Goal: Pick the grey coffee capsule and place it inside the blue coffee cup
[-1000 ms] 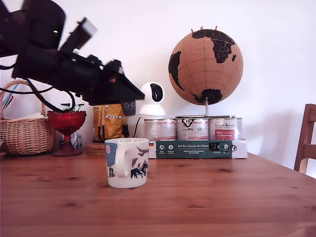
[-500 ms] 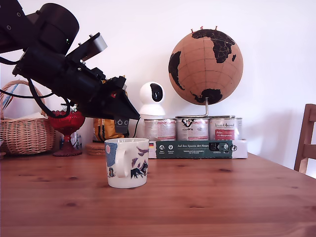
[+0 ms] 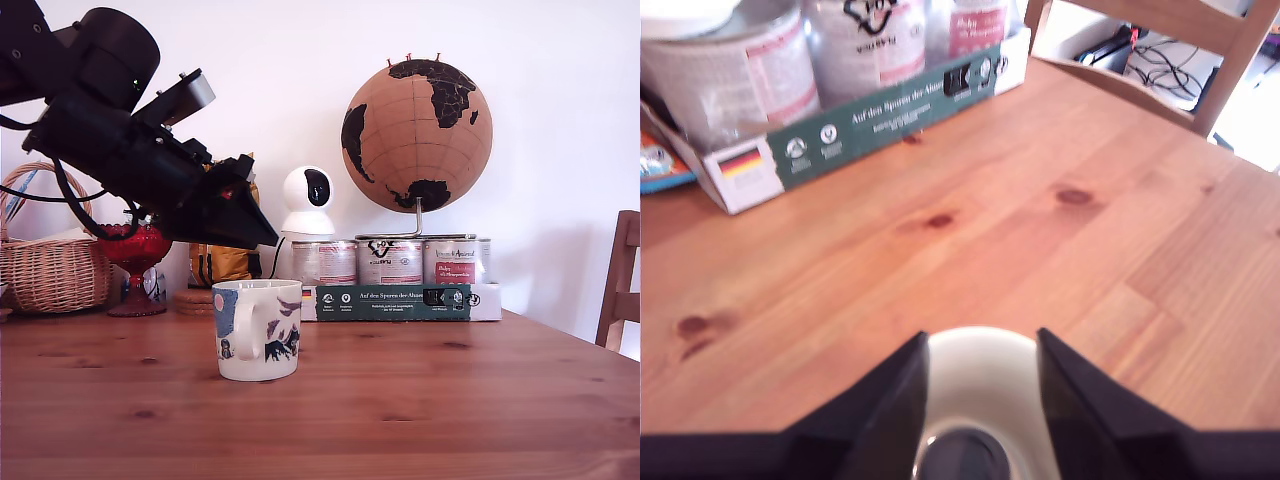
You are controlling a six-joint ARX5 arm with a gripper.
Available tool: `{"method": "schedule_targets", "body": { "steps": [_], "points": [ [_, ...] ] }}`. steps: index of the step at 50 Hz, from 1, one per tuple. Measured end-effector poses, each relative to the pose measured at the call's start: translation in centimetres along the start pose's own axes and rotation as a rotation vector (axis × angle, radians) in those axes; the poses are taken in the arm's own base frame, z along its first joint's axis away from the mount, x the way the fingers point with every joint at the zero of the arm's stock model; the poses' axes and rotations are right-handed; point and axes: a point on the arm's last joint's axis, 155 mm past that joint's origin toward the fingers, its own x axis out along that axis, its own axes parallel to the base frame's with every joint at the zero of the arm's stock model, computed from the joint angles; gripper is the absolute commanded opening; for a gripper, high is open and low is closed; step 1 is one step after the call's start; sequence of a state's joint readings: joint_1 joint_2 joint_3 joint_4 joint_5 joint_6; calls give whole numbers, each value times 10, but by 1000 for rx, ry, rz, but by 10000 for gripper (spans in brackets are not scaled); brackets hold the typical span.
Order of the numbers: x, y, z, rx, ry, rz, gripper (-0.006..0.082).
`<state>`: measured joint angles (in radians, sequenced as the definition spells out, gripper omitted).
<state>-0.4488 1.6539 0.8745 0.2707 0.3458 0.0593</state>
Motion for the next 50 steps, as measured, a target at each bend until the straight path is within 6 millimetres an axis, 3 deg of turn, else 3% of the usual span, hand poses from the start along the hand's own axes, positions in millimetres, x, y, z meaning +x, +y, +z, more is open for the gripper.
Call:
{"method": "schedule_targets", "body": {
  "steps": [6, 11, 16, 28, 32, 42, 50],
  "points": [
    [-23, 8, 21, 5, -31, 73, -19],
    [-60, 18, 53, 15, -99, 152, -19],
    [-96, 32, 69, 3, -125, 229, -19],
    [-149, 82, 54, -86, -76, 387, -19],
    [-169, 93, 58, -99, -99, 436, -19],
    [-220, 100, 77, -97, -189, 520, -19],
    [-232, 103, 73, -111, -185, 547, -19]
  ]
}}
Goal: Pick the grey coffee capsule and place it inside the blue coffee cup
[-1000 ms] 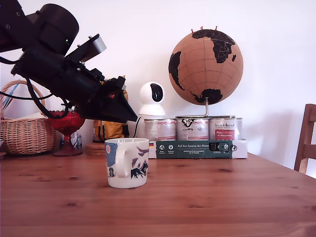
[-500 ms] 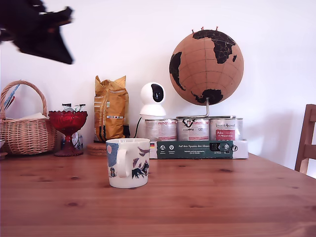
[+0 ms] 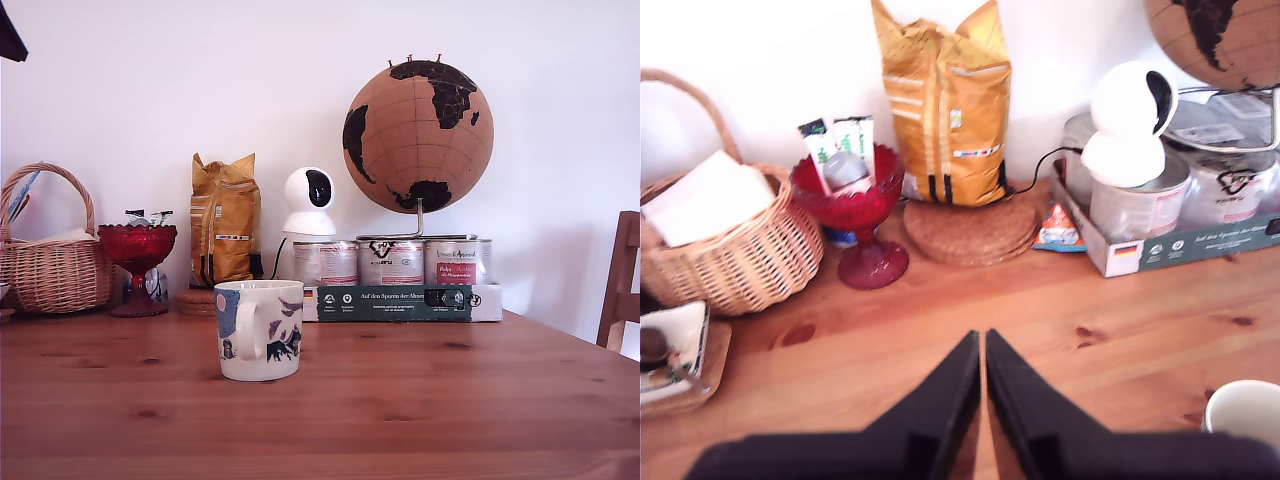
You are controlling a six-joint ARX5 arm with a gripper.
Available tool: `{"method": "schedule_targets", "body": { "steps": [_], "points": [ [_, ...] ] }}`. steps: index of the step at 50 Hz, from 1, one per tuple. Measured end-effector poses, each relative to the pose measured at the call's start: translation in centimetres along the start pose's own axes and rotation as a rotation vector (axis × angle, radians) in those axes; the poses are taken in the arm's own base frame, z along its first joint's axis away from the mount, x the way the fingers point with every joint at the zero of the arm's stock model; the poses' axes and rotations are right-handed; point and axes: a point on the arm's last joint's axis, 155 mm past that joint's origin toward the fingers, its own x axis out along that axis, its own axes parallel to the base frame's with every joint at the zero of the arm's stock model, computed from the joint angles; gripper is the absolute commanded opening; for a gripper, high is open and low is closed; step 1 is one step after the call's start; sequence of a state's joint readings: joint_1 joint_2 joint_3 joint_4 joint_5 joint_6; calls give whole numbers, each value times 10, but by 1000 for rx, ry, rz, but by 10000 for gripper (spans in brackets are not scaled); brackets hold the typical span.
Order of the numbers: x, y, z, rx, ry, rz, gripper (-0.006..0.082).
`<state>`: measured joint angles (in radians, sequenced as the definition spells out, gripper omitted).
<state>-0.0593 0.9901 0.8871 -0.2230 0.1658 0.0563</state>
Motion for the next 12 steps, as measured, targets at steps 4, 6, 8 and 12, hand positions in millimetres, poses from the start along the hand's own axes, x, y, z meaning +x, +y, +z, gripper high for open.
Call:
{"method": "schedule_targets", "body": {
  "steps": [4, 6, 8, 12],
  "points": [
    [-1, 4, 0, -4, 0, 12, -19],
    [-4, 6, 1, -5, -4, 17, -19],
    [-7, 7, 3, -5, -11, 20, -19],
    [-16, 6, 10, -1, -36, 22, -19]
  ]
}}
